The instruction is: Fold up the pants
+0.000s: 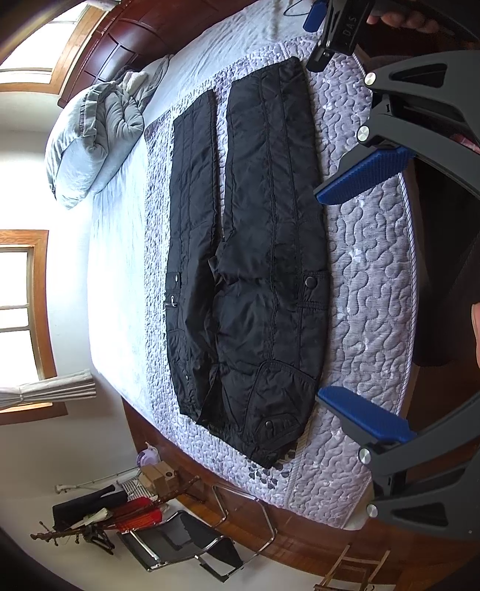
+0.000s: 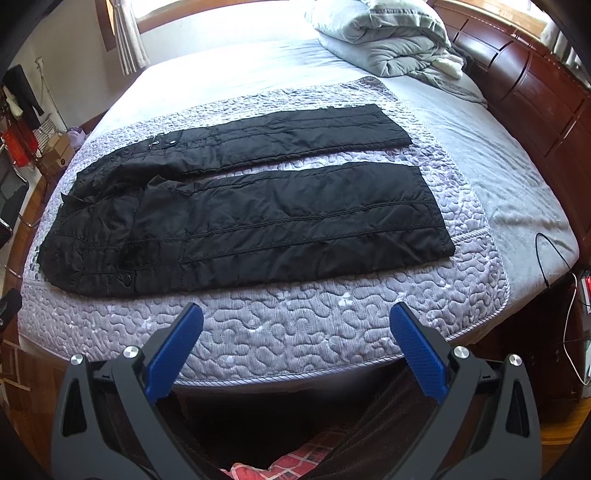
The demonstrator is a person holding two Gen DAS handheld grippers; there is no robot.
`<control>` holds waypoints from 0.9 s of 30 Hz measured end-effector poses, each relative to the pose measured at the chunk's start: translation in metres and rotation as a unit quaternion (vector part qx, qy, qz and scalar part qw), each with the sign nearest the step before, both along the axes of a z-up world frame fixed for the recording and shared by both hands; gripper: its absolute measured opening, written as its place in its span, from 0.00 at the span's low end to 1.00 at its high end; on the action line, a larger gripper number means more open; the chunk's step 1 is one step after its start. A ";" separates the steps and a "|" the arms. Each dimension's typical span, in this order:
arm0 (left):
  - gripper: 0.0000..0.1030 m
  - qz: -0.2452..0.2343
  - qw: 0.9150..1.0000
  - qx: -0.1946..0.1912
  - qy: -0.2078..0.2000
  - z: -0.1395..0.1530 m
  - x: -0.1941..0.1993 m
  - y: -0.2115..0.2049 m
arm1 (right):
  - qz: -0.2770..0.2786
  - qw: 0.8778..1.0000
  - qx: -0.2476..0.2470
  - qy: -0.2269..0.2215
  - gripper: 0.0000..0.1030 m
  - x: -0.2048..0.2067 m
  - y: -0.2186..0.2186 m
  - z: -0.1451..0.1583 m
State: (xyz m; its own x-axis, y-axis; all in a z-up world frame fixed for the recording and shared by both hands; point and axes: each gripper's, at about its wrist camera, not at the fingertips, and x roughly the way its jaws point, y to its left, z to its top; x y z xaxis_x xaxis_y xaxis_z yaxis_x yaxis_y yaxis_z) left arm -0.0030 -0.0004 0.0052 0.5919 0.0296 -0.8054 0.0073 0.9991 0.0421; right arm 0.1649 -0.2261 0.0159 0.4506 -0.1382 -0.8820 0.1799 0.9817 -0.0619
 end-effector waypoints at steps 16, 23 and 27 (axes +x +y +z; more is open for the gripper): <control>0.96 0.000 1.000 0.006 0.000 -0.003 0.002 0.000 | -0.002 1.000 0.003 -0.011 0.98 0.001 -0.003 0.009; 0.96 0.000 1.000 0.005 0.001 -0.003 0.002 0.001 | -0.002 1.000 0.002 -0.012 0.98 0.001 -0.002 0.009; 0.96 -0.001 1.000 0.006 0.000 -0.004 0.002 0.001 | -0.001 1.000 0.002 -0.012 0.98 0.001 -0.002 0.009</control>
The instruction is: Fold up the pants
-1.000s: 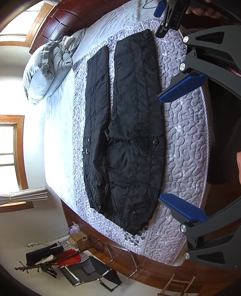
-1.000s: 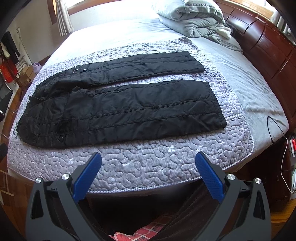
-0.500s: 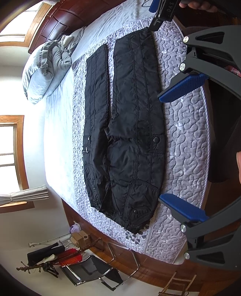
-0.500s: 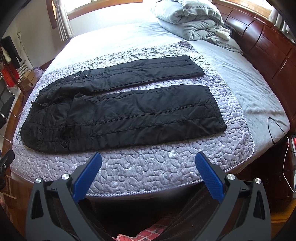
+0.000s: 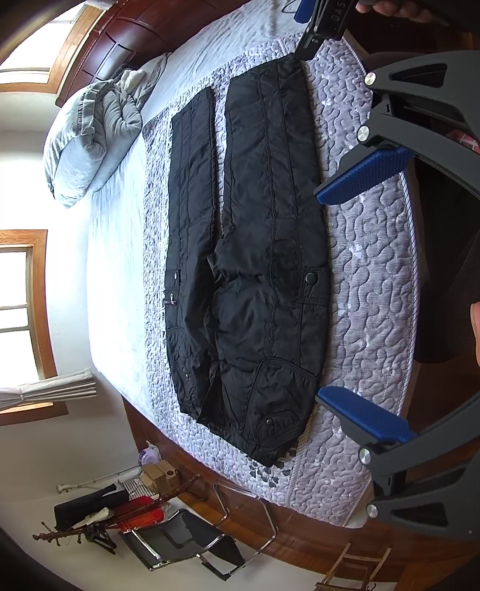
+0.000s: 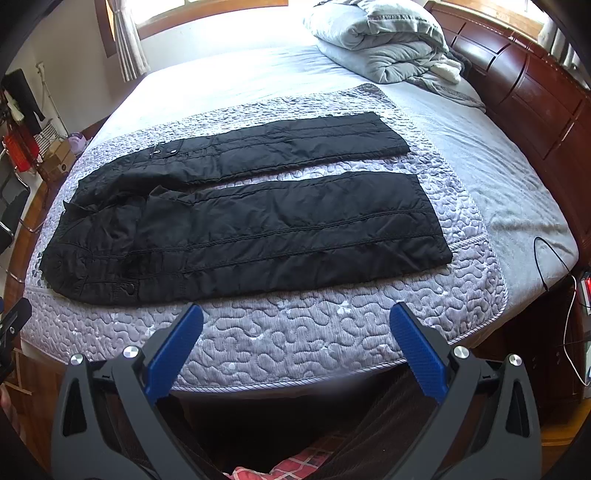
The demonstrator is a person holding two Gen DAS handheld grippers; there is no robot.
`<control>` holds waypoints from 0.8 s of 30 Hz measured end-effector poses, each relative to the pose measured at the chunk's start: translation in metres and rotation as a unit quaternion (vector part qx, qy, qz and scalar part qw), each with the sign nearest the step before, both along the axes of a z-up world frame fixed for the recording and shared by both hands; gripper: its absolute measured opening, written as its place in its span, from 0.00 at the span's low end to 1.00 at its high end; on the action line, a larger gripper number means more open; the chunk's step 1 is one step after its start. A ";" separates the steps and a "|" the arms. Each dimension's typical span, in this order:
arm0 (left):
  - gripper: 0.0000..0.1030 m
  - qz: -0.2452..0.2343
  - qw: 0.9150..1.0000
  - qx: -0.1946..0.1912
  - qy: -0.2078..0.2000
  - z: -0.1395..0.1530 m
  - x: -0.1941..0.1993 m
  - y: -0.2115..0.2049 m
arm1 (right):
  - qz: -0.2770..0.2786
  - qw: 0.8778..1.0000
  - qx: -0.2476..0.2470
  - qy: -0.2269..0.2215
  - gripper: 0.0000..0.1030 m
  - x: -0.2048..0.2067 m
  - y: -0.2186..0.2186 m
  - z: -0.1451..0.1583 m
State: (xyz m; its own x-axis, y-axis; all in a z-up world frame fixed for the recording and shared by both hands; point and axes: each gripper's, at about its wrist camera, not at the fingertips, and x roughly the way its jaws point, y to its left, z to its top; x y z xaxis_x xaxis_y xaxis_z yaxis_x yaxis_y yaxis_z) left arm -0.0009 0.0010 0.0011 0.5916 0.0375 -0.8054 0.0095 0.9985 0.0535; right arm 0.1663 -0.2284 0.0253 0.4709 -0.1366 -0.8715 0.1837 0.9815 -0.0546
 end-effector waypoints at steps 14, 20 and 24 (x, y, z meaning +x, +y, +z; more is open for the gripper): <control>0.96 0.000 1.000 0.001 0.002 -0.002 0.000 0.001 | -0.002 1.000 -0.001 0.005 0.98 0.000 -0.001 -0.005; 0.96 -0.005 1.000 0.001 0.003 -0.003 0.003 0.000 | -0.002 1.000 -0.001 0.009 0.98 0.002 -0.003 -0.008; 0.96 -0.006 1.000 0.001 0.004 -0.004 0.006 -0.002 | -0.002 1.000 -0.001 0.012 0.98 0.004 -0.003 -0.010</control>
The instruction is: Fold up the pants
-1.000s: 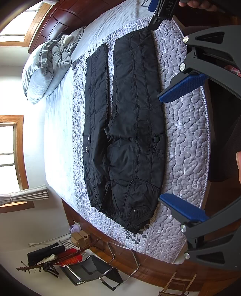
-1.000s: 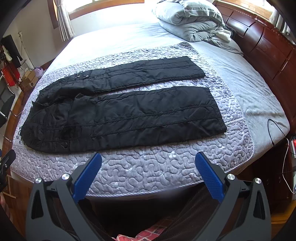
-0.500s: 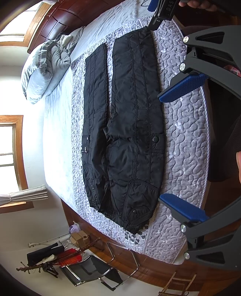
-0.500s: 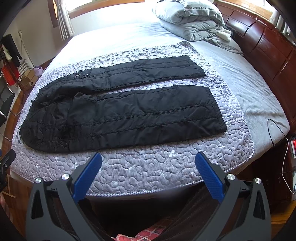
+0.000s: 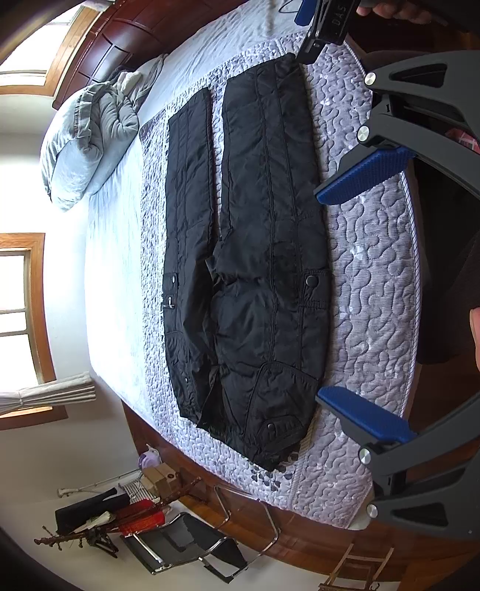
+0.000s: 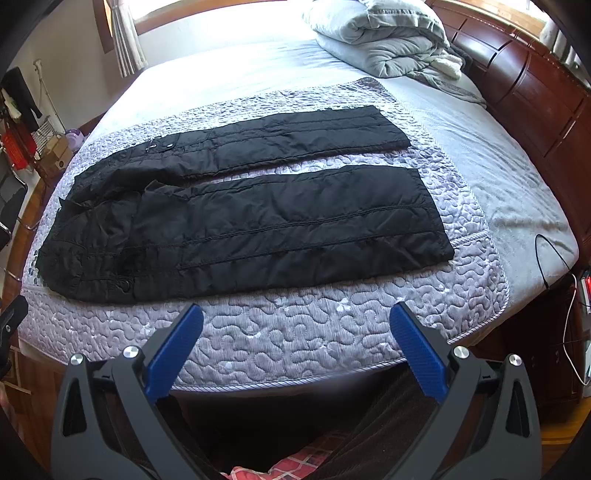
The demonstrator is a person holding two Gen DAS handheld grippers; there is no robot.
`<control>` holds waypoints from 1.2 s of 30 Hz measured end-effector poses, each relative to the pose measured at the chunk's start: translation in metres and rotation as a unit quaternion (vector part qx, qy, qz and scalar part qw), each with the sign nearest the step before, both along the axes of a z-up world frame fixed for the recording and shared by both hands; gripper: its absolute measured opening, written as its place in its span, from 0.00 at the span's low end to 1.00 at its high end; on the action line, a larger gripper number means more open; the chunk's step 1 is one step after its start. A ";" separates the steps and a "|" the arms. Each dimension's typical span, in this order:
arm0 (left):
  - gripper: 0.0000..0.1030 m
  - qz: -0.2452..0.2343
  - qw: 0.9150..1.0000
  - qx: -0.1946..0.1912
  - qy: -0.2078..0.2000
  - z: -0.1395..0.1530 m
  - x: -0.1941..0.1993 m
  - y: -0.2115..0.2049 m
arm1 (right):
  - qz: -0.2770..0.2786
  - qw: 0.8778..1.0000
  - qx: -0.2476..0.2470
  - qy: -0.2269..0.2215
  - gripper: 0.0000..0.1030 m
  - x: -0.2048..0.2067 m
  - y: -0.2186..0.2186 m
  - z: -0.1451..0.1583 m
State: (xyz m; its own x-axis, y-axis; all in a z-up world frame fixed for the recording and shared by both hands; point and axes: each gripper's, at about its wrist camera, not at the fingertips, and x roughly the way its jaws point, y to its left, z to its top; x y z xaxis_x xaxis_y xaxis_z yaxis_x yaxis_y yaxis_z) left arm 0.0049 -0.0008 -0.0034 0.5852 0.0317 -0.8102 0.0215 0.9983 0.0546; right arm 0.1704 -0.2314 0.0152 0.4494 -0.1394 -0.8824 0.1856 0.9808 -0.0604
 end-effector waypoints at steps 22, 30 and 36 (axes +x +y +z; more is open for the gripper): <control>0.97 -0.034 0.995 -0.068 0.064 -0.034 0.070 0.025 | 0.022 0.999 0.033 -0.008 0.98 0.060 -0.051 -0.004; 0.97 0.041 0.994 -0.032 0.099 -0.055 0.214 0.131 | 0.002 1.000 0.013 0.004 0.98 0.230 -0.191 -0.010; 0.96 0.121 0.971 -0.103 0.177 -0.101 0.346 0.225 | -0.039 0.990 0.075 0.113 0.98 0.368 -0.290 -0.089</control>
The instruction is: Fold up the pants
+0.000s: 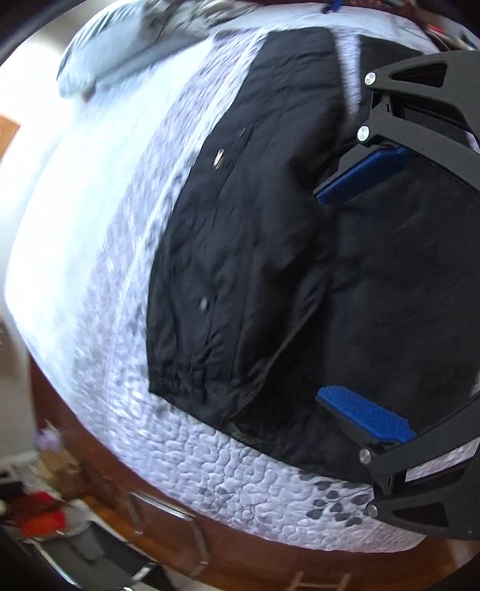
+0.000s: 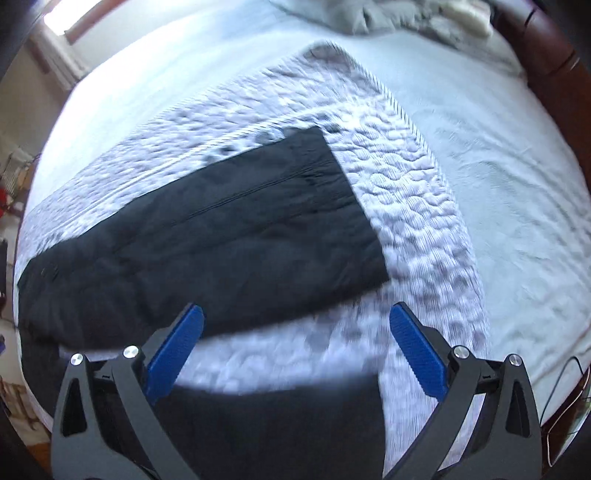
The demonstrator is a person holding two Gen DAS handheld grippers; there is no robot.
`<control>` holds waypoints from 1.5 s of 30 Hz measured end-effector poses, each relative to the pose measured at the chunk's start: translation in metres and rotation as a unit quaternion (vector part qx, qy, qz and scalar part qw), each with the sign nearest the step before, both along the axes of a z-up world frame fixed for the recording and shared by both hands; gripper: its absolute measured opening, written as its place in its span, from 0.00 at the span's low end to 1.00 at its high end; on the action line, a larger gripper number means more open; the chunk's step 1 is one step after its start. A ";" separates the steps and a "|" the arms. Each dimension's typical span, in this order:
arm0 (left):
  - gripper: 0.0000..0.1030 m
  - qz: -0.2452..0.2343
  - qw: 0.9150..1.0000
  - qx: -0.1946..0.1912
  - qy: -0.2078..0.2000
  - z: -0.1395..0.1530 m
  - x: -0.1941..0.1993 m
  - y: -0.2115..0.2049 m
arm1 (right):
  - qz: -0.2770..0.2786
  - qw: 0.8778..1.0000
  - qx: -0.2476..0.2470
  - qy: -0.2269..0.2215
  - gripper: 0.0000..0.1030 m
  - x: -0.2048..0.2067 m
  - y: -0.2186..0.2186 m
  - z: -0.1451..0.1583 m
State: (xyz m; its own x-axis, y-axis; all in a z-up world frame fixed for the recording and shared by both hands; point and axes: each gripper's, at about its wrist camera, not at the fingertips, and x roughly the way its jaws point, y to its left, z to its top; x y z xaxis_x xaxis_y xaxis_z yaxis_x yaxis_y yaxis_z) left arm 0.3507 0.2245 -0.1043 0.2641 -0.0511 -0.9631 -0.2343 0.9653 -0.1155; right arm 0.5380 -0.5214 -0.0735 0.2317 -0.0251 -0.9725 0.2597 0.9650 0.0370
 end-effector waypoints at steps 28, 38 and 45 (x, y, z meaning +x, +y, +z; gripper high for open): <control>0.25 0.045 0.996 0.013 0.076 -0.097 0.131 0.037 | 0.044 0.998 -0.055 0.004 0.13 0.123 0.033 -0.069; 0.11 0.020 0.996 -0.031 -0.083 0.009 0.074 0.009 | 0.056 0.984 -0.035 -0.164 0.10 0.062 0.047 0.051; 0.12 -0.011 0.983 -0.052 -0.173 0.045 -0.039 0.025 | 0.085 0.948 -0.072 -0.297 0.10 -0.045 0.063 0.109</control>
State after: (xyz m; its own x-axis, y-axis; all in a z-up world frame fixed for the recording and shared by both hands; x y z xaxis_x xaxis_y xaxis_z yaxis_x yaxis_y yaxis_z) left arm 0.3119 0.2493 -0.0593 0.5727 -0.1541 -0.8051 -0.1427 0.9484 -0.2831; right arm 0.4928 -0.4587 0.0359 0.7503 -0.0605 -0.6584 0.0746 0.9972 -0.0066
